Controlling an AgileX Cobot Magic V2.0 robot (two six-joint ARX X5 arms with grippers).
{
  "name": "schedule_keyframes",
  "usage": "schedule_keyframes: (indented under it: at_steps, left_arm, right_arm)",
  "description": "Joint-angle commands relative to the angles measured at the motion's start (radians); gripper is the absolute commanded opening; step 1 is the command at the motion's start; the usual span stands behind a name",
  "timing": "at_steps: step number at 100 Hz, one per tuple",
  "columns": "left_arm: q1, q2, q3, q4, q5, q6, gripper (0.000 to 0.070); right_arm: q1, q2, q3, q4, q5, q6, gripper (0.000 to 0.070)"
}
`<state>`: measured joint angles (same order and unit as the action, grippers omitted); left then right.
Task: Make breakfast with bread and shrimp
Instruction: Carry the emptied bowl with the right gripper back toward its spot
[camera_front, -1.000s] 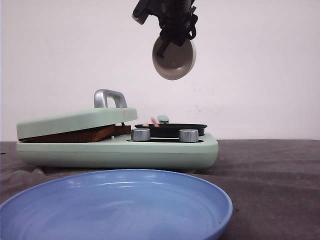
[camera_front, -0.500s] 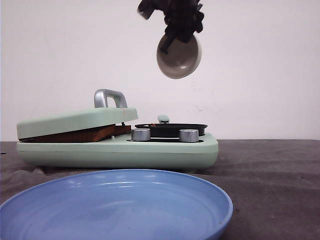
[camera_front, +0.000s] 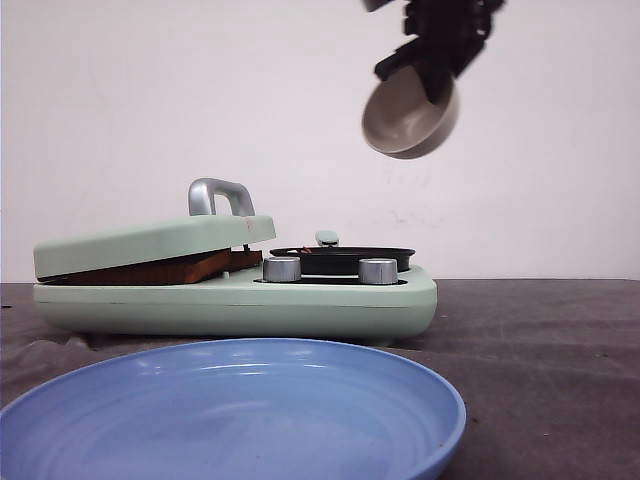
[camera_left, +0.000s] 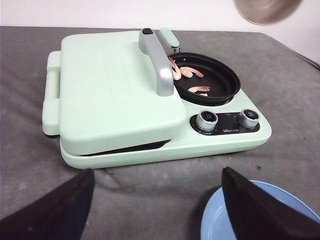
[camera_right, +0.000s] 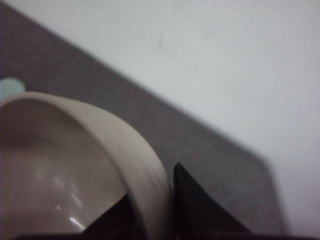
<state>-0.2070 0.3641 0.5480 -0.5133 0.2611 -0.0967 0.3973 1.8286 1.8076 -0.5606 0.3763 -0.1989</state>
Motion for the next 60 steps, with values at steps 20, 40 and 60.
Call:
schedule_keyframes:
  at_steps: [20,40,60]
  left_arm:
    - [-0.002,0.0,0.002,0.011,0.002,-0.028,0.0432]
    - [-0.002,0.0,0.002,0.013,0.002,-0.029,0.0432]
    - [-0.002,0.0,0.002,0.016,0.002,-0.045,0.0432]
  right_arm:
    - [-0.154,-0.02,0.025,-0.198,-0.309,0.283,0.0004]
    - [-0.28,-0.02,0.025,-0.331,-0.523,0.304,0.0004]
    - [-0.404,-0.02,0.023,-0.419,-0.767,0.304,0.0004]
